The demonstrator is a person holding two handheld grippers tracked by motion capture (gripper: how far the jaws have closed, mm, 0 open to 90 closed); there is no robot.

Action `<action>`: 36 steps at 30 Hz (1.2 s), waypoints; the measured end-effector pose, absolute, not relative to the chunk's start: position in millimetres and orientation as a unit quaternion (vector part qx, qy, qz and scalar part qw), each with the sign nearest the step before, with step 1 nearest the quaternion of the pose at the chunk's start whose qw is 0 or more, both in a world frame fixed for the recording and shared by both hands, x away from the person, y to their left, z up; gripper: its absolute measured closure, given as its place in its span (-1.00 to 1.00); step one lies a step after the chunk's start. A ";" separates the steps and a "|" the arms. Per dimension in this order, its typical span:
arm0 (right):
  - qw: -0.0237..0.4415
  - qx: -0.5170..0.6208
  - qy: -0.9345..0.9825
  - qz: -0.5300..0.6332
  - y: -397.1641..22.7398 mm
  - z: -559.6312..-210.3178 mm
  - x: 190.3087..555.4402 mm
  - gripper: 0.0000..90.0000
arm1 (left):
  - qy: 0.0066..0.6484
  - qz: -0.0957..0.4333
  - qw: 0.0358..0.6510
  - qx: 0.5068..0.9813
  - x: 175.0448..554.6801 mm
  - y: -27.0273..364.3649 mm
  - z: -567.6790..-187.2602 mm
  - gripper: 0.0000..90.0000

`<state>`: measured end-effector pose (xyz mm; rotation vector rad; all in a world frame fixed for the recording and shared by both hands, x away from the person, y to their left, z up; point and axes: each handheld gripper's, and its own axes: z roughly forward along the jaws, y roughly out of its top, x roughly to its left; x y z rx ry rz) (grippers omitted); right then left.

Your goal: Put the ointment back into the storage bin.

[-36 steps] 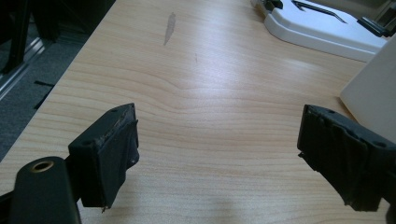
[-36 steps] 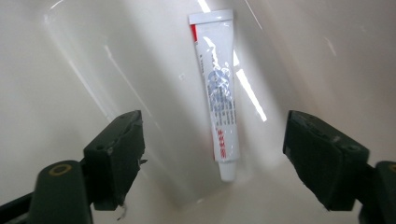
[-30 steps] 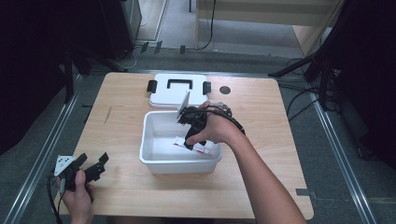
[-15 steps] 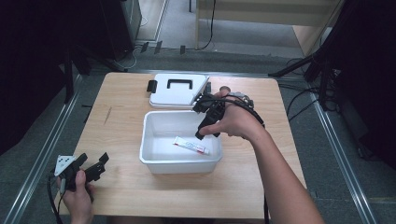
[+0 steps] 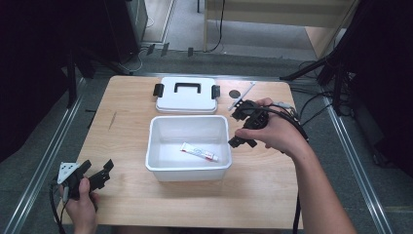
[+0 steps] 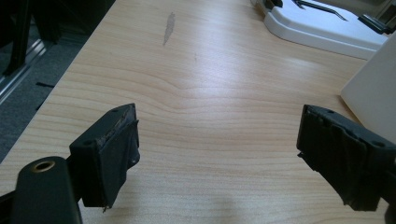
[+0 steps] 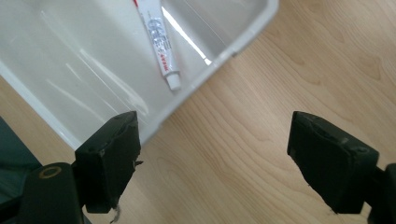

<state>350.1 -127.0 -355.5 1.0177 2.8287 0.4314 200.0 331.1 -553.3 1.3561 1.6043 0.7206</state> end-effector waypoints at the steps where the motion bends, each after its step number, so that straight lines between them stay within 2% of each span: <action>1: 0.053 0.340 0.927 0.148 -134.4 -357.6 349.3 -0.60 | 0.647 0.291 0.444 0.547 200.0 331.0 -553.3 -0.70; 6: 0.053 0.367 0.913 0.172 -159.8 -365.1 345.5 -0.57 | 0.646 0.291 0.442 0.551 199.7 330.7 -553.1 -0.70; 20: 0.094 0.443 0.857 0.244 -253.6 -408.2 317.4 -0.54 | 0.644 0.294 0.441 0.552 199.9 329.7 -553.1 -0.70; 25: 0.128 0.470 0.827 0.280 -285.7 -433.4 301.7 -0.52 | 0.643 0.295 0.440 0.553 199.9 329.6 -553.1 -0.70; 36: 0.166 0.501 0.773 0.352 -324.7 -491.8 269.6 -0.50 | 0.644 0.295 0.440 0.553 199.8 328.8 -552.9 -0.70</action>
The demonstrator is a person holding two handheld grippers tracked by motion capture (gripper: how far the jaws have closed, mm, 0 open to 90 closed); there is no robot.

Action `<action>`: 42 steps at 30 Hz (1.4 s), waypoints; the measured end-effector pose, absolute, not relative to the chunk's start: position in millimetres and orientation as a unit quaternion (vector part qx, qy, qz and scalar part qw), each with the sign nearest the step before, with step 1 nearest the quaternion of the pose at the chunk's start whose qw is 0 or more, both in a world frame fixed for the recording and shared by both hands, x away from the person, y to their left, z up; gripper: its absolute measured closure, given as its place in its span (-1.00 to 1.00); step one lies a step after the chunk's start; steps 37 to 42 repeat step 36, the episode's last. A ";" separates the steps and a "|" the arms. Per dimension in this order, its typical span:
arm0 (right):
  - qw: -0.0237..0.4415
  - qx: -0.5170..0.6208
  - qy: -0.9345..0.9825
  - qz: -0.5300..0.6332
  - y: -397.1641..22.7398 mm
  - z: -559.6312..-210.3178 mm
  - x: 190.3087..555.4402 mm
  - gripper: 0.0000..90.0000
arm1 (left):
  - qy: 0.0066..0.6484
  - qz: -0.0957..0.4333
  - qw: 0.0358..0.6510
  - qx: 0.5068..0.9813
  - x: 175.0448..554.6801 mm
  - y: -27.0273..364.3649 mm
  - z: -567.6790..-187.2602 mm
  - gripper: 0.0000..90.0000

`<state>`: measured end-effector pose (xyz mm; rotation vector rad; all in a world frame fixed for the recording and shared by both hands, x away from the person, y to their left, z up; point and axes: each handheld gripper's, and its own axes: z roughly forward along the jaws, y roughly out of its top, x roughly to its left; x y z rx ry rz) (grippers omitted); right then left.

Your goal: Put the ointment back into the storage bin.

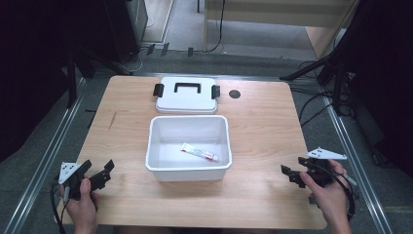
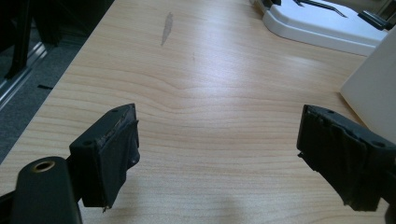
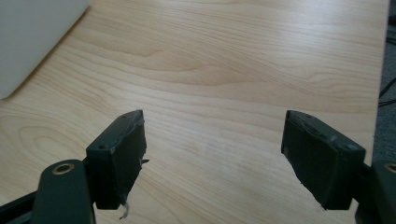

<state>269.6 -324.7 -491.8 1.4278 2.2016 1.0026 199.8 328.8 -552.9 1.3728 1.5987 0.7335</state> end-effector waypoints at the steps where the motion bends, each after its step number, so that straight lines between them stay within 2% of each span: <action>1: 0.174 0.505 0.766 0.359 -329.0 -498.0 266.0 -0.50 | 0.643 0.296 0.439 0.553 199.8 328.8 -552.9 -0.70; 6: 0.198 0.518 0.735 0.391 -342.0 -517.6 253.3 -0.46 | 0.643 0.295 0.439 0.554 199.7 328.9 -552.9 -0.70; 9: 0.231 0.525 0.705 0.417 -352.4 -529.4 240.2 -0.42 | 0.643 0.295 0.439 0.554 199.8 328.9 -552.9 -0.70; 15: 0.245 0.518 0.687 0.446 -363.4 -536.8 229.0 -0.46 | 0.643 0.293 0.442 0.553 200.0 329.6 -553.0 -0.70; 23: 0.242 0.528 0.647 0.494 -374.2 -541.4 220.2 -0.45 | 0.642 0.293 0.442 0.554 200.1 329.7 -553.1 -0.70; 42: 0.245 0.536 0.636 0.498 -370.1 -544.9 220.8 -0.46 | 0.643 0.290 0.442 0.554 200.0 329.6 -553.1 -0.71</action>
